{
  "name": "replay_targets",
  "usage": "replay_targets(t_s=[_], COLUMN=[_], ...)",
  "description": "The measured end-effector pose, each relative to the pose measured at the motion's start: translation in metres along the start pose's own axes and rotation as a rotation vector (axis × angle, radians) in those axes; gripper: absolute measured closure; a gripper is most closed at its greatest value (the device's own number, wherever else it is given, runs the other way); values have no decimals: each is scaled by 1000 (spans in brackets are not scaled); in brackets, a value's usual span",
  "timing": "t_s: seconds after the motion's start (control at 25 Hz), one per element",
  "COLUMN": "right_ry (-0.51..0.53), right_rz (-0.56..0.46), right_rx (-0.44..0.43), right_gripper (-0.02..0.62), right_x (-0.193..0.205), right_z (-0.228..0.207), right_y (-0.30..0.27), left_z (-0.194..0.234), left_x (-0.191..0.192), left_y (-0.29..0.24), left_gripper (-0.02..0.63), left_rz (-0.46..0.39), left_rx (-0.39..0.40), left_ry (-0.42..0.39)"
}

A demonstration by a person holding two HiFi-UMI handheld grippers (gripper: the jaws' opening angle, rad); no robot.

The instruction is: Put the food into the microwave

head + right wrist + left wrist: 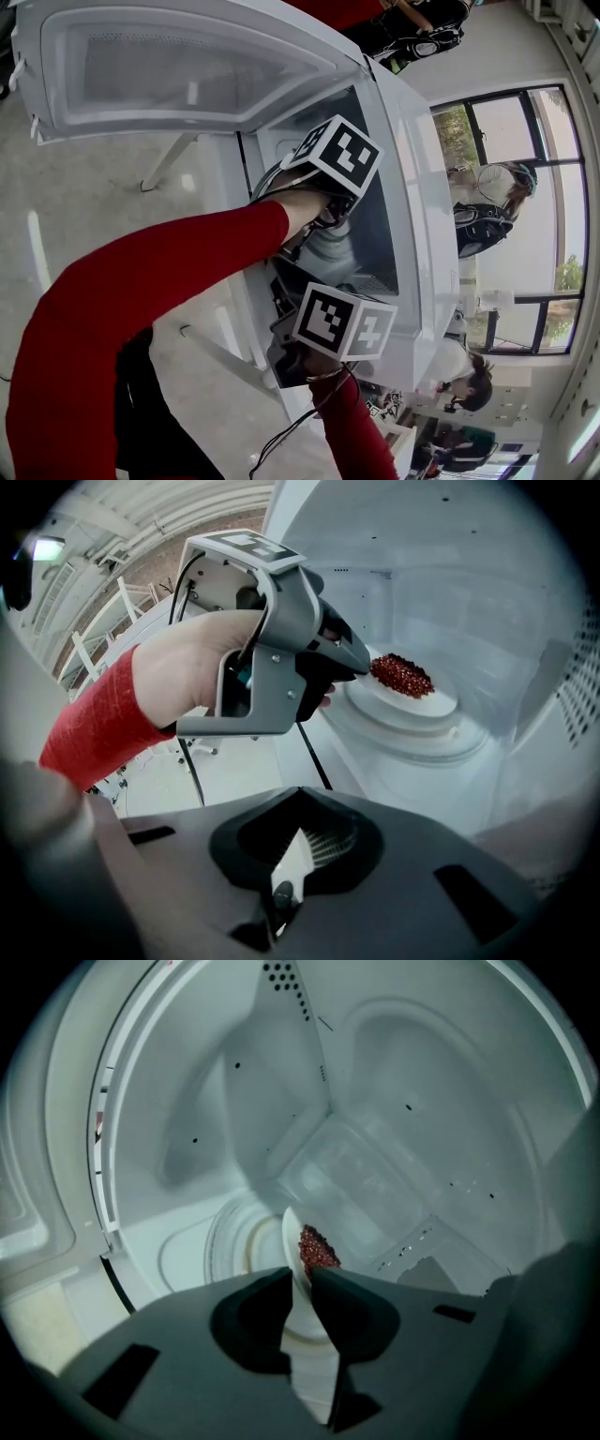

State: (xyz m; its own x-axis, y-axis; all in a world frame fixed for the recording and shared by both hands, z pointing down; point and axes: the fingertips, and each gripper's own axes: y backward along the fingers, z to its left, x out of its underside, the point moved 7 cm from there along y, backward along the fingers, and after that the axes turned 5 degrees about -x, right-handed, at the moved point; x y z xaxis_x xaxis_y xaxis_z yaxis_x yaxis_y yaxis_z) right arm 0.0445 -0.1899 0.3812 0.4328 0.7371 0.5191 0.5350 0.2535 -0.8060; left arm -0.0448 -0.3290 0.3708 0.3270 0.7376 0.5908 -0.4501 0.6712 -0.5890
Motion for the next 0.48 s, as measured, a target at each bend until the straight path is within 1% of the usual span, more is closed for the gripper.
replay_targets(t_s=[0.2, 0.4, 0.48], right_ry=[1, 2, 4], right_rz=[1, 4, 5], right_rx=[4, 1, -2], right_gripper=[581, 581, 581], right_x=[1, 2, 2], right_z=[-3, -4, -3], right_y=[1, 0, 0], left_z=[0, 1, -1], left_x=[-2, -2, -2], left_y=[0, 1, 2], left_gripper=[535, 528, 523], left_rz=[-29, -43, -51], left_rx=[-16, -48, -69], left_ry=[-44, -94, -129])
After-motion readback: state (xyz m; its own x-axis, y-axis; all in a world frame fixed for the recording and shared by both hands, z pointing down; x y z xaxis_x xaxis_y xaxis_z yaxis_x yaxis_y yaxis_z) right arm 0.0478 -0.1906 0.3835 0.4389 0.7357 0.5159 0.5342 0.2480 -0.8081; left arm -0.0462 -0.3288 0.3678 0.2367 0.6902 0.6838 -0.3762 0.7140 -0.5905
